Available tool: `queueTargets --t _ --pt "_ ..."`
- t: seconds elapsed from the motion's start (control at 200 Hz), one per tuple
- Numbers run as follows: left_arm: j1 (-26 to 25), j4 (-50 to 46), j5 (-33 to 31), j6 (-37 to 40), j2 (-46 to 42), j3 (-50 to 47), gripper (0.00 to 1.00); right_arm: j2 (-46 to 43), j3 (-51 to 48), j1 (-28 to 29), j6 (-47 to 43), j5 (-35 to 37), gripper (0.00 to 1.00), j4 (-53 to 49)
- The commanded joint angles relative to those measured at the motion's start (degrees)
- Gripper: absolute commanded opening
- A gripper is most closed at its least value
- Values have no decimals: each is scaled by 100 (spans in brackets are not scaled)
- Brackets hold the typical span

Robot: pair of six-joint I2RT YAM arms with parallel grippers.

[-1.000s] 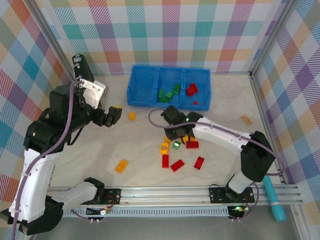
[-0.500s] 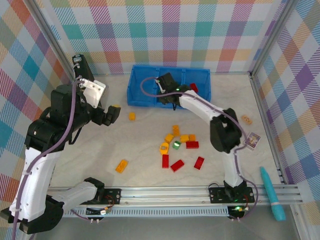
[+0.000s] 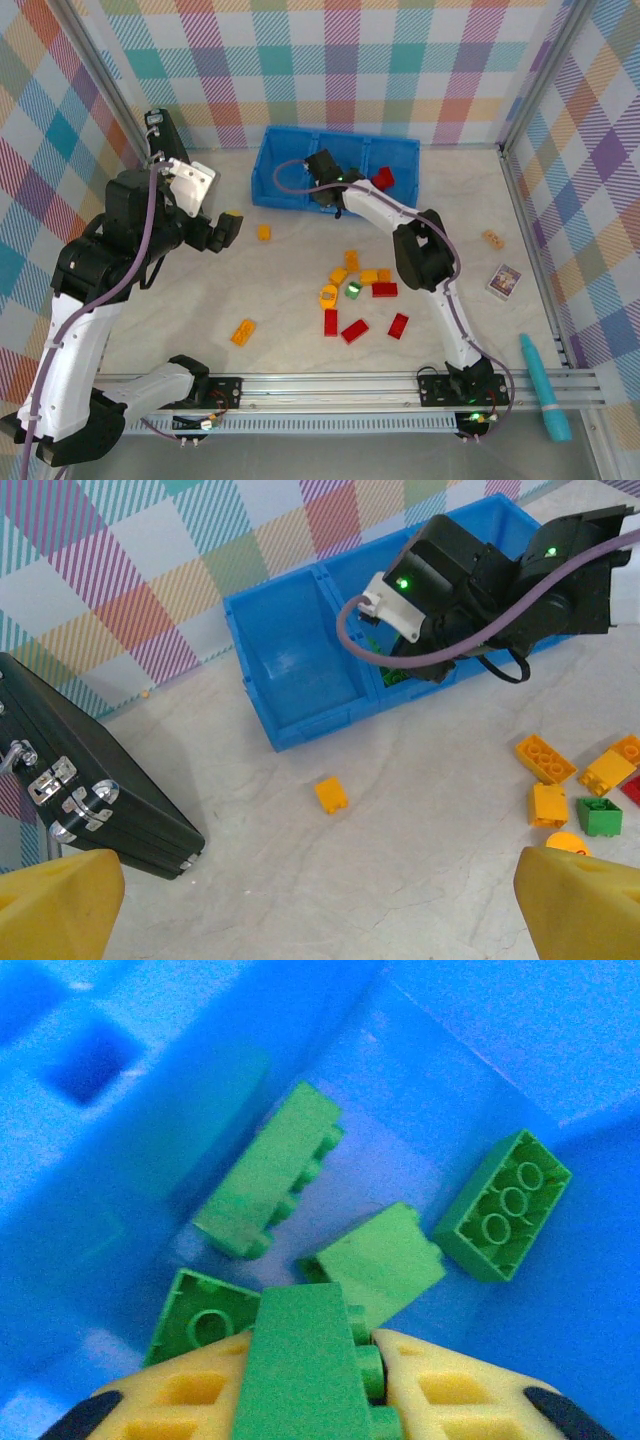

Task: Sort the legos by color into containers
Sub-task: Place the lego in the container.

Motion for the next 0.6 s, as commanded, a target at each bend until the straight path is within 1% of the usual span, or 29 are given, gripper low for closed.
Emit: queueTargets --t 0.0,0.05,0.085,0.22,0.38,0.46,0.505,0.595 --pt "-68 56 -6 70 -116 6 100 -35 384 -139 133 -127 43 -170" --pt "-69 15 13 53 -130 50 100 25 557 -170 168 -175 53 -295" --pt "-67 -19 27 46 -143 99 100 36 623 -180 170 -241 57 -344" --pt "-71 -112 140 -24 -236 237 100 -178 737 -207 218 -630 58 -450" --pt "-65 -110 157 -52 -334 194 100 -894 459 -207 353 -898 59 -680" --pt "-67 -112 170 -53 -341 207 100 -1430 83 -198 523 -1016 60 -960" --pt "-72 -99 179 -53 -346 228 100 -1835 -356 -190 715 -1150 60 -1032" --pt "-70 -59 178 -44 -371 238 100 -2772 -1580 -180 1259 -1599 61 -984"
